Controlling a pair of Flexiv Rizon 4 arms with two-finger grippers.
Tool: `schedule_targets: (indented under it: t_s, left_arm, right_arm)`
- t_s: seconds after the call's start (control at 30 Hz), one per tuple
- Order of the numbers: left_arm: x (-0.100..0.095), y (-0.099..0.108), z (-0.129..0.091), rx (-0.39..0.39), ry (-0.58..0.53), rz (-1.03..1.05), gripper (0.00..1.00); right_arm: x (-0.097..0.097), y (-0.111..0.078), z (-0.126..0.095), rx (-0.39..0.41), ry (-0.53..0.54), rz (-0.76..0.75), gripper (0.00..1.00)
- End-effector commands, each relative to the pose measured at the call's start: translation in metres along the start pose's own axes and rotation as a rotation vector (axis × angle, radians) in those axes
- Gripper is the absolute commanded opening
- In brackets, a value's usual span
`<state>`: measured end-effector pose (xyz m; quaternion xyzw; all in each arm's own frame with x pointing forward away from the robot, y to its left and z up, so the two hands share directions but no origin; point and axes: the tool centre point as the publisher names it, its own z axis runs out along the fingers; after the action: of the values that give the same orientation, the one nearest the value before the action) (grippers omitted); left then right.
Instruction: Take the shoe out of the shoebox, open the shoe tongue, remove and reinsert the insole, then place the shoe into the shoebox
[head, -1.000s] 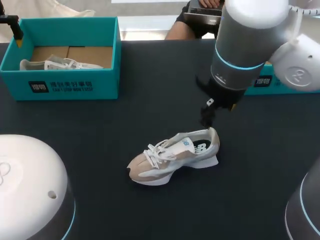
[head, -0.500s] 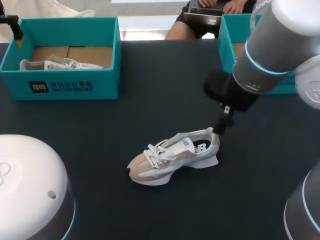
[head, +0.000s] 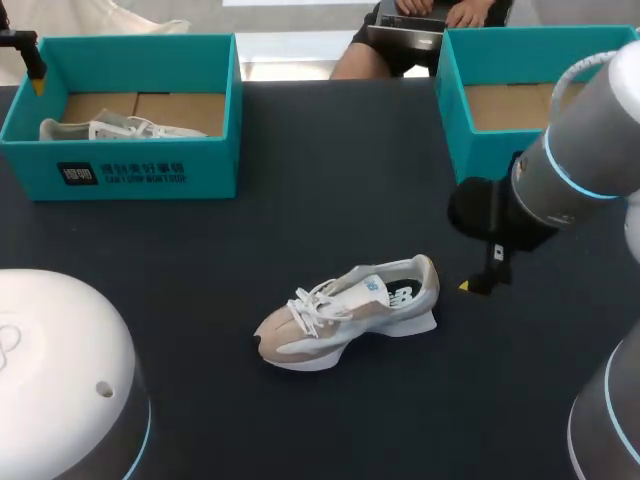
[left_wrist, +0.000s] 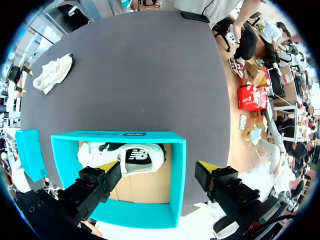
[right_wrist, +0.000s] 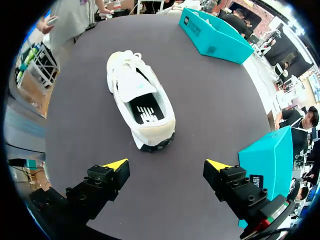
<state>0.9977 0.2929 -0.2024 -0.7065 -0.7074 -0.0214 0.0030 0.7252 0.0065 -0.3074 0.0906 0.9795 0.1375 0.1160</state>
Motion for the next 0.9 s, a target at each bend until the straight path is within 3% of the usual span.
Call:
schedule_targets:
  t_s: [0.03,0.1,0.37,0.6,0.9]
  left_arm:
    - [0.000,-0.001,0.000,-0.001,0.002,0.001,1.00]
    - [0.000,-0.001,0.000,-0.001,0.002,0.001,1.00]
    - [0.000,-0.001,0.000,-0.001,0.002,0.001,1.00]
    - [0.000,-0.001,0.000,-0.001,0.002,0.001,1.00]
    - [0.000,-0.001,0.000,-0.001,0.002,0.001,1.00]
  right_arm:
    - [0.005,-0.023,-0.003,-0.788,-0.009,-0.090,1.00]
    - [0.001,-0.025,-0.001,-0.841,0.024,-0.109,1.00]
    - [-0.008,-0.025,0.015,-0.899,0.173,-0.160,1.00]
    - [-0.018,-0.029,0.026,-0.920,0.159,-0.164,1.00]
    - [-0.017,-0.033,0.043,-0.931,0.171,-0.154,1.00]
